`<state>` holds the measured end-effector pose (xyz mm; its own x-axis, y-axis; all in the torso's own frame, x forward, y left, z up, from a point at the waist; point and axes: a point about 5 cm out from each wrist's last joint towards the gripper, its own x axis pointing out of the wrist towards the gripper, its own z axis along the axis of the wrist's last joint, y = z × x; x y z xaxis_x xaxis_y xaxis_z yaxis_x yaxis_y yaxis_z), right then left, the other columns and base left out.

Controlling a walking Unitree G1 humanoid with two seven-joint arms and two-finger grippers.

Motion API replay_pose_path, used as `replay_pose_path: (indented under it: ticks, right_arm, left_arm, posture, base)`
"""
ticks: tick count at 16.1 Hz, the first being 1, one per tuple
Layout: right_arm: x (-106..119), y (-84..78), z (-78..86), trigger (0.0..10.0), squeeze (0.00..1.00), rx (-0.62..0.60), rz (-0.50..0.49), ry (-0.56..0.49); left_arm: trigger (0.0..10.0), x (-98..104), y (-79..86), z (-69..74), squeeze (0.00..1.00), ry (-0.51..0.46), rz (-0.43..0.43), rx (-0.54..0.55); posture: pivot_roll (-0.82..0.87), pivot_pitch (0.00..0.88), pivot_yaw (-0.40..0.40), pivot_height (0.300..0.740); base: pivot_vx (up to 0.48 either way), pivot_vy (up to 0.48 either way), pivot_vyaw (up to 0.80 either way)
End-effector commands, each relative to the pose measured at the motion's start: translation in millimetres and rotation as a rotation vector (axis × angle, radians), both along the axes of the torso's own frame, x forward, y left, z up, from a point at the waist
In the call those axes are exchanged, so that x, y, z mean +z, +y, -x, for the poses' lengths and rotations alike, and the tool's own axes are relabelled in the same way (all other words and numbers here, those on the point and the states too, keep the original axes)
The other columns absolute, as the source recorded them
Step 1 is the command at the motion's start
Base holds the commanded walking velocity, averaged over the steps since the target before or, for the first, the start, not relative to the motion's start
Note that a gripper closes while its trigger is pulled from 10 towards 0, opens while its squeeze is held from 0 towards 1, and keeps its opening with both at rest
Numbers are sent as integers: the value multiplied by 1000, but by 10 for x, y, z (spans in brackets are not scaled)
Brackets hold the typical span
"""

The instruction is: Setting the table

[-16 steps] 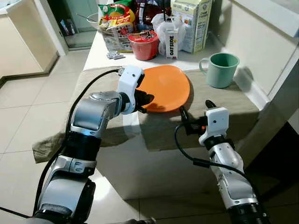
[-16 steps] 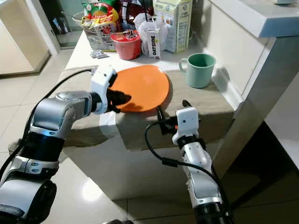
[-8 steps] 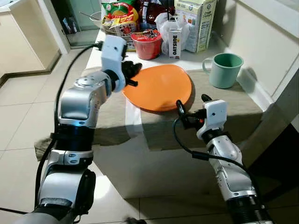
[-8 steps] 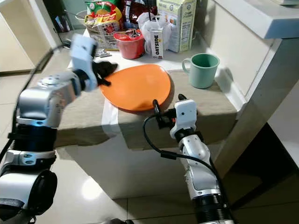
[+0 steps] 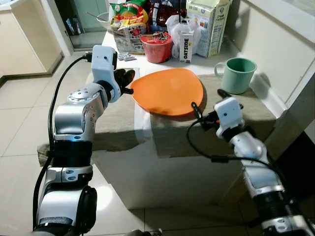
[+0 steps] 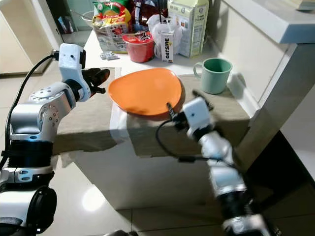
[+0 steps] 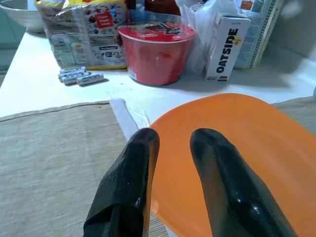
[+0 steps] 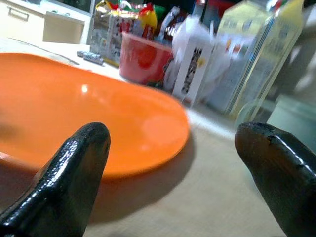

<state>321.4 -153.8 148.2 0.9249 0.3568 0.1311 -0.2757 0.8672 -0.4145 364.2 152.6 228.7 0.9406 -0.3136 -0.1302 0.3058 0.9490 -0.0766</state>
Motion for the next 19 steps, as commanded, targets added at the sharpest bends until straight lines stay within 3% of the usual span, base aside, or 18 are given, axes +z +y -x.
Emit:
replay_pose_path:
  ticks: [1,5,6,7,10,13,19]
  right_arm:
    - [30,-1,-41,10000,0,26,51,-13]
    - [28,-46,-104,10000,0,63,145,-11]
    - [-5,-55,-127,10000,0,46,81,35]
    - [-42,-69,-164,10000,0,3,-86,116]
    - [-81,-15,-215,10000,0,-51,-442,243]
    - [-139,49,-199,10000,0,-23,-579,323]
    - [-122,117,-220,10000,0,30,-738,433]
  left_arm:
    - [10000,23,40,17,0,-12,12,22]
    - [10000,8,39,18,0,-3,27,32]
    - [10000,7,40,22,0,-4,32,35]
    - [10000,9,45,28,0,-4,38,40]
    - [10000,3,28,35,0,-2,42,40]
    - [10000,0,2,47,0,0,51,37]
    - [10000,-28,-27,53,0,13,56,29]
  posture:
    - [-155,0,86,740]
    - [-144,0,74,740]
    - [-143,0,73,740]
    - [-140,0,72,740]
    - [-139,0,74,740]
    - [-134,0,70,740]
    - [-137,0,65,740]
  base:
    - [0,0,0]
    - [0,0,0]
    - [0,0,0]
    - [0,0,0]
    - [0,0,0]
    - [0,0,0]
    - [0,0,0]
